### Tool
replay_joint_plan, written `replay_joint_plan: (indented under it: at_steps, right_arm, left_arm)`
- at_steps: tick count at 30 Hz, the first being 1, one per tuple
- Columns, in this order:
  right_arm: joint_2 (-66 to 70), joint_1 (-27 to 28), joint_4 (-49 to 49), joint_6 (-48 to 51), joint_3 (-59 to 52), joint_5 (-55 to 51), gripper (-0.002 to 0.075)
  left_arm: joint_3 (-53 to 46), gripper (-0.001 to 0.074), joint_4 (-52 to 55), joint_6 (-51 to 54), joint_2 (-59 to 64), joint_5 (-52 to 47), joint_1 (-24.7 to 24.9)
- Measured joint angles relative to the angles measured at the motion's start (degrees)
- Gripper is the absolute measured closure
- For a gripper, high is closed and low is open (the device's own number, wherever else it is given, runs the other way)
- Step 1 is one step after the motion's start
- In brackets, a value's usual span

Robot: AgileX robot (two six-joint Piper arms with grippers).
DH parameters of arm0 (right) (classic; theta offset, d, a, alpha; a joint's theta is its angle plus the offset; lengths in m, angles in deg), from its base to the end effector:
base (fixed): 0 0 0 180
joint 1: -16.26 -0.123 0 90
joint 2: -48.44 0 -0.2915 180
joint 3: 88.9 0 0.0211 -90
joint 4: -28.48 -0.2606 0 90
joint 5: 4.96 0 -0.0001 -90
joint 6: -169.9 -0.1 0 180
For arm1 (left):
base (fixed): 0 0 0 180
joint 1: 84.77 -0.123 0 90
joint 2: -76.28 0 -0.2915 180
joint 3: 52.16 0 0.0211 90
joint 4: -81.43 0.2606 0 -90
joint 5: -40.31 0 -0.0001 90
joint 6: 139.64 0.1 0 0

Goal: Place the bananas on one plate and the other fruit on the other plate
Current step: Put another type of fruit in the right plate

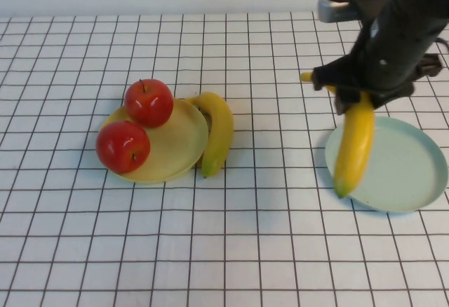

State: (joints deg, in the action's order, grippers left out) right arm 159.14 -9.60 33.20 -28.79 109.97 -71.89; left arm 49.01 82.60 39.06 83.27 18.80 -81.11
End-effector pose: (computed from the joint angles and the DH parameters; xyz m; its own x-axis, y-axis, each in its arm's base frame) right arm 0.3635 0.1678 0.3155 -0.9212 -0.1256 -0.3683 -0.1498 0.9880 0.0378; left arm 0.0644 -0.0034 0.1686 -0.2974 0.0153 -0.9546 0.0556 0.9985 -0.0013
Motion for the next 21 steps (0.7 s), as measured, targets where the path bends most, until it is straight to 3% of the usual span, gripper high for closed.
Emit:
replay_joint_plan:
  at_steps: [5,12,21]
  right_arm:
    - [-4.4,5.9,2.1,4.1,-6.9,-1.8,0.0397]
    - [-7.4,14.4,-1.2,8.6,-21.3,8.2,0.0397]
    - [-1.5,18.4,-2.9,13.5,-21.8,17.7,0.0397]
  left_arm:
    - [0.0,0.0734,0.0,0.0,0.0,0.0,0.0]
    - [0.0,0.0734,0.0,0.0,0.0,0.0,0.0]
    - [0.0,0.0734,-0.1,0.0,0.0,0.0,0.0]
